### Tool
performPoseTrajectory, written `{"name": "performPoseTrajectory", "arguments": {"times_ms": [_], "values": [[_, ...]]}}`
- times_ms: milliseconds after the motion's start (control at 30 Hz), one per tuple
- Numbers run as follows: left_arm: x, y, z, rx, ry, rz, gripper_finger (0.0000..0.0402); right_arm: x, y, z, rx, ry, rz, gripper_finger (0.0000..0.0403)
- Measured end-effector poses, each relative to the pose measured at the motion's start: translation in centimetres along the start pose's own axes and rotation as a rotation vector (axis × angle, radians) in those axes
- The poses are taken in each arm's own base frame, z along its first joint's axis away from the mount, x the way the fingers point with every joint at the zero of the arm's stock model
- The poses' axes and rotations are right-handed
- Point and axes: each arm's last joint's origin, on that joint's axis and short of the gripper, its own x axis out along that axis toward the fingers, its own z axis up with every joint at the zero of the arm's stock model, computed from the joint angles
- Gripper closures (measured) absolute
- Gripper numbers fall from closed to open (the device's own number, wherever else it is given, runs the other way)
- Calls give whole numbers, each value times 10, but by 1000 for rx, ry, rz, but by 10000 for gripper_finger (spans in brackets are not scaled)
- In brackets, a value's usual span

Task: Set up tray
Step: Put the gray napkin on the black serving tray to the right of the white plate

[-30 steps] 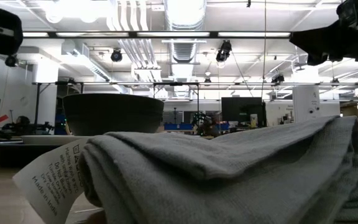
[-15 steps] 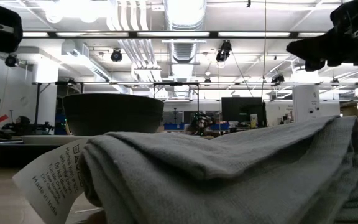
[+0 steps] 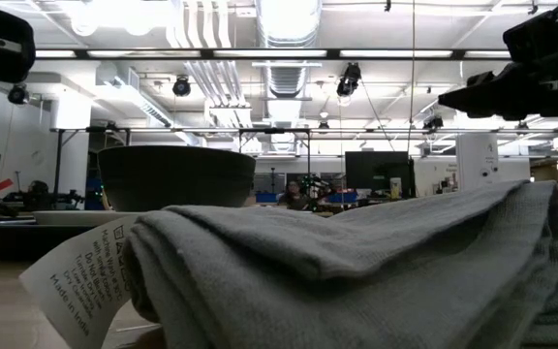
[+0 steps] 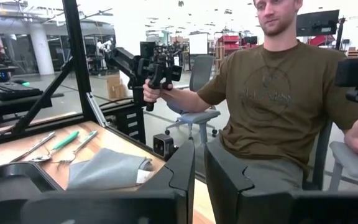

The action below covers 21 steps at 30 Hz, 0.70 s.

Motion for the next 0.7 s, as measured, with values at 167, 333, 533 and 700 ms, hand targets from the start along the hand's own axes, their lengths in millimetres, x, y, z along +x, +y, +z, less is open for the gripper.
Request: {"name": "performPoseTrajectory", "arguments": {"times_ms": [167,333,533,700], "values": [[0,0,0,0,4,0,383,2,1,-2,-11,19,7,276],[0,0,-1,0,10,0,383,4,2,-4,-16,32,49,224],[0,0,-1,-1,11,0,383,5,7,-1,-91,-20,173,174],[0,0,-1,-1,11,0,383,6,13,1,-168,-45,224,150]]}}
